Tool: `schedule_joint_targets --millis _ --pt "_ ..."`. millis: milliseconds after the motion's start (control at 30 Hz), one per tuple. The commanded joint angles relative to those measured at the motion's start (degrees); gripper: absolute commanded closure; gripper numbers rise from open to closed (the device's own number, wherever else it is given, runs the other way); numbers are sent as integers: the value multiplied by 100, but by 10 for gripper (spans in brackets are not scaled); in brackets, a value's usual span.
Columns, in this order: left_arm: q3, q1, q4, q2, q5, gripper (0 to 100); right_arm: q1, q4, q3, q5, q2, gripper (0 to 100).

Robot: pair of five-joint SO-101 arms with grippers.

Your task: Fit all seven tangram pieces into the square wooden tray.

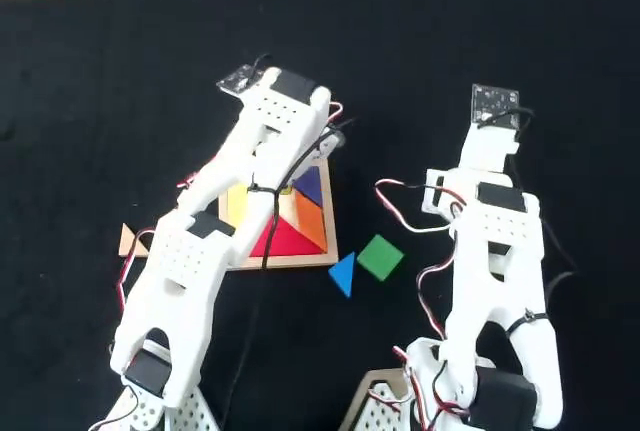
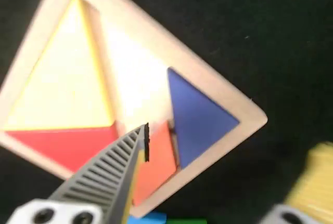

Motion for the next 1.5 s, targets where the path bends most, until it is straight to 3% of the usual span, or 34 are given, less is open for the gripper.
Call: schedule_joint_targets --millis 0,267,433,567,667,800,933,1067,1133,1467 --pt "-558 -40 431 -44 -62 364 -97 -105 -163 53 -198 987" --pt "-145 -954 448 -1099 -105 364 -97 -105 -163 53 -198 987" --pt "980 -1657 448 -2892 -1037 364 -185 -44 -163 62 -242 987" --pt "2378 -2378 448 -4316 -3156 388 -835 211 -259 598 -242 988" --pt "3451 -3081 431 -4923 -4703 496 -1538 484 -462 782 -198 988" --pt "4497 -3925 431 -4879 -6031 638 -2207 765 -857 791 -189 988" --pt "4673 -4787 422 -4484 -6963 794 -2708 862 -1156 809 -145 988" --pt "4734 -5191 422 -4053 -7613 983 -3253 870 -1560 800 479 988" --pt "4734 -5244 387 -3842 -7701 945 -3543 870 -1877 774 1042 988" --pt "4734 -6422 -818 -3666 -7754 972 -4097 879 -3169 782 3169 988"
